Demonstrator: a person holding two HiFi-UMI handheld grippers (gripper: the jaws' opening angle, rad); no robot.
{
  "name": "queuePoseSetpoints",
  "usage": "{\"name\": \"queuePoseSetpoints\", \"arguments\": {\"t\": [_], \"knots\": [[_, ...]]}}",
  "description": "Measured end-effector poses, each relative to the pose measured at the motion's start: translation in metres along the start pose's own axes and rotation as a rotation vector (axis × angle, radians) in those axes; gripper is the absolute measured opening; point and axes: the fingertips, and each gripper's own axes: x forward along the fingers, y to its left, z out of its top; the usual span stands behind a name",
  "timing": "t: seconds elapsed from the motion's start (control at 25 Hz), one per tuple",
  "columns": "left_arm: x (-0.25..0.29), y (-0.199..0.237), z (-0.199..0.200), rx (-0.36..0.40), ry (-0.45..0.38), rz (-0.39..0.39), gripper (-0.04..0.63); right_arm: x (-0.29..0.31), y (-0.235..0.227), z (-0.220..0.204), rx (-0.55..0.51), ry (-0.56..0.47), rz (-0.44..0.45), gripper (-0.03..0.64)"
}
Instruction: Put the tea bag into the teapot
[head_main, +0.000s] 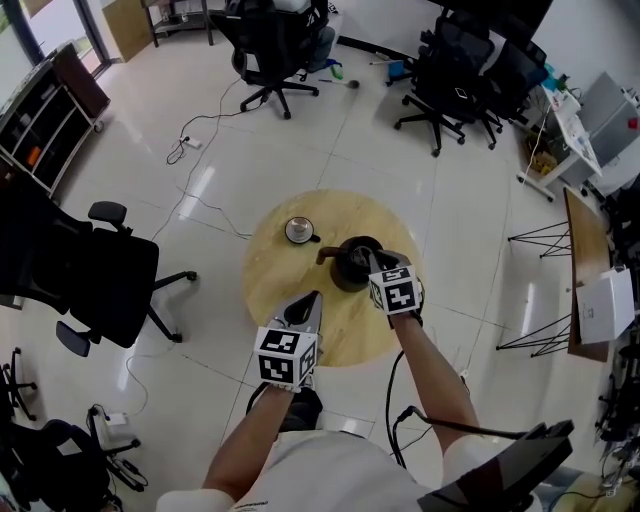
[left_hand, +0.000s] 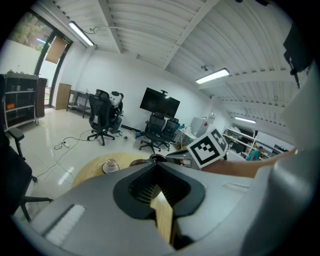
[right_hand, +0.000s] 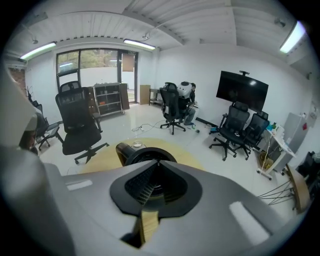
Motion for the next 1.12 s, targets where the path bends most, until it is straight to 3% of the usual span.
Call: {"name": "queuePoseSetpoints", "arguments": {"t": [0.04, 0.52, 1.12], "knots": [[0.001, -0.002, 0.0, 0.002, 0.001, -0.003, 0.012, -0.007, -0.002, 0.002, 0.013, -0.023, -0.008, 0.002], [-0.009, -0.03, -0.006, 0.074, -0.002, -0.02, 0.012, -0.1, 0.02, -0.022, 0.267, -0.24, 0.067, 0.002], [-0.107, -0.115, -0.058, 0.131, -0.079, 0.006, 0.012, -0.257, 0.058, -0.097, 0.301, -0.394, 0.092, 0.002]]}}
